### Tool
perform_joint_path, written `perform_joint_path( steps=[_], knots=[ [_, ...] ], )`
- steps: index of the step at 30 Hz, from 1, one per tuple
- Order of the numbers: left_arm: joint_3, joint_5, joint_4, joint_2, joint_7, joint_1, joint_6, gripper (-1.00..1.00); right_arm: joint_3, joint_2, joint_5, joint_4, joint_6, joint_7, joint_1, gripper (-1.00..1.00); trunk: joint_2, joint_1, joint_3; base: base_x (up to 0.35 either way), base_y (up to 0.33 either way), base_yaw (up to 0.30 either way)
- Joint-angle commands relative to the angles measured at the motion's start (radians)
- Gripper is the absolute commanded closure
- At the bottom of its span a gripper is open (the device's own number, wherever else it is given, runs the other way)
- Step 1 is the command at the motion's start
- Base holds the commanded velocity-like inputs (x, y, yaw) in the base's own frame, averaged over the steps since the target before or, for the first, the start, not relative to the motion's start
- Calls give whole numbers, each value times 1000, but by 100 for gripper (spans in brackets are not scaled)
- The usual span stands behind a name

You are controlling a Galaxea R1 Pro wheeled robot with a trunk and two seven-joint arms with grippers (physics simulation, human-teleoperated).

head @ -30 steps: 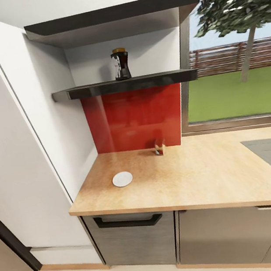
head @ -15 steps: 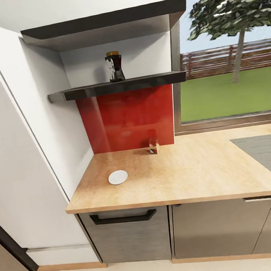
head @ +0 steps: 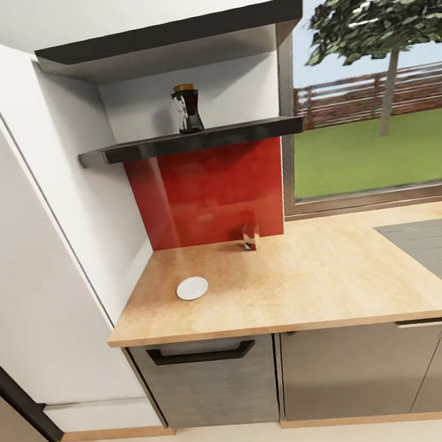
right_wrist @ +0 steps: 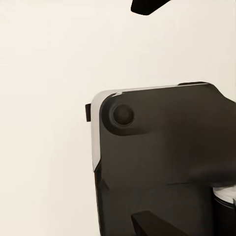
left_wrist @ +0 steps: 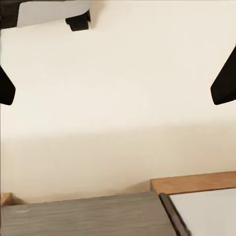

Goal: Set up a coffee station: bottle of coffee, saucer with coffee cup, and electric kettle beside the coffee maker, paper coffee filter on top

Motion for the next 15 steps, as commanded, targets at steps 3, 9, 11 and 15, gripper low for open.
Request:
perform_joint_path(
  steps=[3, 9, 11, 15],
  knots=[
    [-6, 10, -16, 0, -6, -27, -6, -100, -6, 1, 0, 1, -4, 0, -1, -100, -2, 0, -2, -240, 0, 0],
    [-7, 9, -48, 0, -6, -88, -12, -100, -6, 1, 0, 1, -4, 0, -1, -100, -2, 0, -2, -315, 0, 0],
    [-7, 8, -58, 0, -6, -106, -12, -100, -6, 1, 0, 1, -4, 0, -1, -100, -2, 0, -2, -302, 0, 0],
    [-8, 6, -78, 0, -7, -144, -13, -100, -6, 1, 0, 1, -4, 0, -1, -100, -2, 0, -2, -134, 0, 0]
  ],
)
